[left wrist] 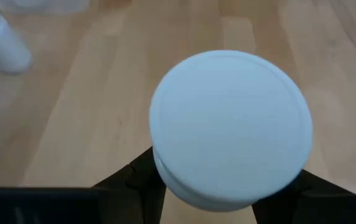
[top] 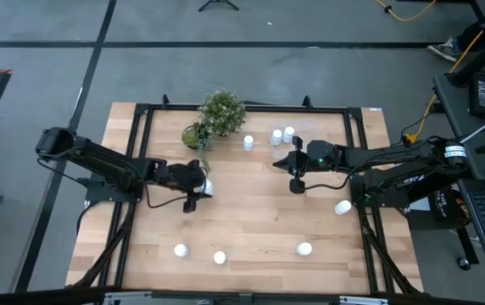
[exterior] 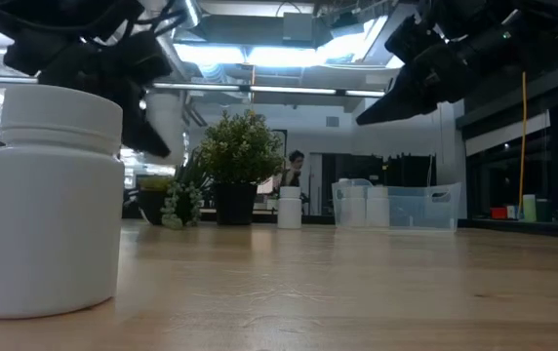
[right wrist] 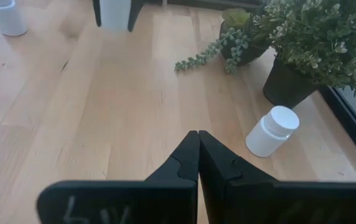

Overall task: Pick and place pill bottles into a basket
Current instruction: Put the white pill bottle into the transparent bin

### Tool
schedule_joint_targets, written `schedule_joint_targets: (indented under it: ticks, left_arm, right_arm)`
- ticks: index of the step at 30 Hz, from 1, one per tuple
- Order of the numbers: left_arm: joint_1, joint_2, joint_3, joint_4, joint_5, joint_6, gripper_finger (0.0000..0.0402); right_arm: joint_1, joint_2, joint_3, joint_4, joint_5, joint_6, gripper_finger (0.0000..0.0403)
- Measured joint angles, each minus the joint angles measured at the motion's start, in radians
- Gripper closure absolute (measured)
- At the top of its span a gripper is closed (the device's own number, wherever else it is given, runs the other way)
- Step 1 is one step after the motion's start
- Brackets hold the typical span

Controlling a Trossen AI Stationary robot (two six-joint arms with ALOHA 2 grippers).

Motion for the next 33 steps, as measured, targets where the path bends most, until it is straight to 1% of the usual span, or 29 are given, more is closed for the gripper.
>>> schedule_joint_targets:
  ticks: [4,11,16,25,29,33]
  left_arm:
    - [0.037,-0.035,0.01,-0.016,0.029,0.055,0.0232]
    - [0.096,-0.04,0.155,-0.218,0.032,0.153,0.0232]
    - [0.116,-0.04,0.207,-0.258,0.042,0.223,0.0232]
    - [0.135,-0.024,0.261,-0.315,0.045,0.206,0.0232]
    - [0.135,0.008,0.289,-0.319,0.04,0.219,0.0232]
    - [0.135,0.048,0.309,-0.33,0.033,0.221,0.0232]
  right_arm:
    - [0.0,0.0,0.0,0.018,0.0,-0.002,0.0396]
    - [0.0,0.0,0.0,0.092,0.0,-0.002,0.0396]
    - [0.0,0.0,0.0,0.125,0.0,-0.002,0.0396]
    - [0.0,0.0,0.0,0.131,0.0,-0.002,0.0392]
    - [0.0,0.0,0.0,0.136,0.0,0.0,0.0369]
    - [0.0,0.0,0.0,0.18,0.0,0.001,0.0327]
